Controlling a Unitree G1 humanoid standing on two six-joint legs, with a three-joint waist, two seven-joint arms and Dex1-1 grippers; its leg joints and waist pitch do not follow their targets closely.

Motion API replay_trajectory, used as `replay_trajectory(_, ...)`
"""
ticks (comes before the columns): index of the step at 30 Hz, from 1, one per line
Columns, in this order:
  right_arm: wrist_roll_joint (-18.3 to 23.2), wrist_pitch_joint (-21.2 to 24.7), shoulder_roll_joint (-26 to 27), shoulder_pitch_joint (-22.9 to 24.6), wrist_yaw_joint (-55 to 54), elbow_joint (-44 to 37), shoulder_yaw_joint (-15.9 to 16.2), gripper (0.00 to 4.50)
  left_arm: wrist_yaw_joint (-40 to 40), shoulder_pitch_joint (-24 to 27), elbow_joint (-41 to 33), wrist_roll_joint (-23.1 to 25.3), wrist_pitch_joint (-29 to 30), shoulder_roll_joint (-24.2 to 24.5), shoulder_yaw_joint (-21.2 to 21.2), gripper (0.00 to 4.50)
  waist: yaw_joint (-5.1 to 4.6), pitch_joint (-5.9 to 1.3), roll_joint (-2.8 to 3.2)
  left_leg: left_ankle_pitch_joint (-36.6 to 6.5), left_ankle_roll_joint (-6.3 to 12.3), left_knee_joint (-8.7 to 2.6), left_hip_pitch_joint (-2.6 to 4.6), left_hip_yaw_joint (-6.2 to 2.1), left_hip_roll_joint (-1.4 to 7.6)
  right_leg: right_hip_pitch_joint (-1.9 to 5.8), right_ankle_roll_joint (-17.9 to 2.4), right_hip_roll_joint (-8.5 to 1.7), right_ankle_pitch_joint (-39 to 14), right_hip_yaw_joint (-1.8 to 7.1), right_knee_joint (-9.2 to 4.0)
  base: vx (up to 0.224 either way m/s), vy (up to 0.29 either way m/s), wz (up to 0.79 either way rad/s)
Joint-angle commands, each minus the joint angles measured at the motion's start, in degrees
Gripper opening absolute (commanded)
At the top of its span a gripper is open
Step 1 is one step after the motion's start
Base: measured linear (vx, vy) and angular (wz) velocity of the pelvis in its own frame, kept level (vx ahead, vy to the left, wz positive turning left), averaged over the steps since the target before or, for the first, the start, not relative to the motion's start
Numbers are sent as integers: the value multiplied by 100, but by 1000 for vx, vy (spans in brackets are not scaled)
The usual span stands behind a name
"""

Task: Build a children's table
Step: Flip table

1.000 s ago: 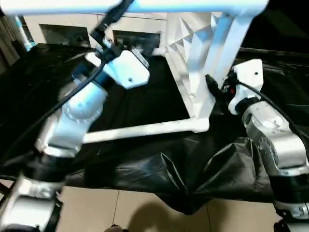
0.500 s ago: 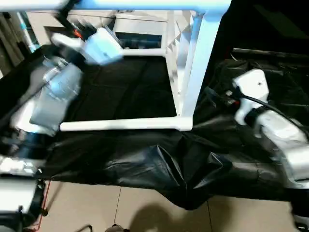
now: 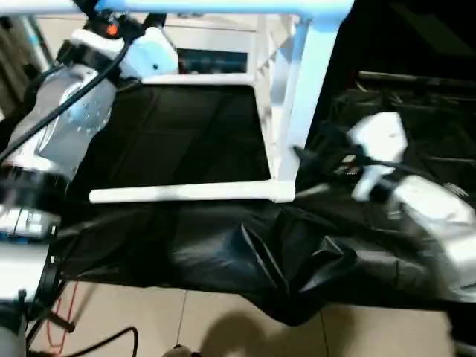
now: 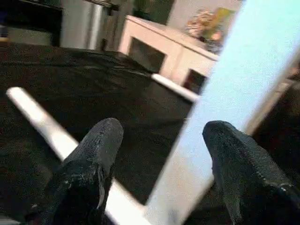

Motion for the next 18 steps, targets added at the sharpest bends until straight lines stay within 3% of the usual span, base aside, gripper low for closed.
replay_trajectory(1,16,173,66,-151,-80,-46,53,315,-34,-132,252,-9,-72,11,-79,397,-4,-361,94,-1716,-295,-454,190,-285,361,99,-828,-515,-1442,324,-493,0,0,0)
replay_trajectory(8,-25,326,556,-379,-311,326,209,391,-427,-158,589,-280,-338,-70,-160,335,39,-358,99,-1865,-403,-467,211,-287,373,70,-824,-543,-1564,334,-498,0,0,0)
replay_trajectory(13,-176,280,595,-414,-316,353,319,414,-796,-154,662,-490,-411,-114,-162,299,91,-360,103,-1872,-462,-484,213,-285,377,70,-787,-551,-1503,338,-480,0,0,0)
replay_trajectory(14,-185,279,602,-419,-299,348,329,418,-963,-153,661,-558,-366,-126,-169,291,91,-354,103,-1881,-464,-491,211,-287,379,69,-775,-555,-1556,340,-488,0,0,0)
replay_trajectory(15,-173,271,609,-416,-271,330,335,418,-1094,-142,635,-603,-318,-131,-178,281,106,-350,55,-1891,-451,-491,218,-285,380,68,-771,-571,-1660,340,-490,0,0,0)
replay_trajectory(18,16,167,642,-368,-35,186,339,418,-1682,-76,506,-951,-34,-199,-121,255,100,-327,68,-2025,-453,-493,232,-285,379,41,-727,-581,-1965,345,-529,0,0,0)
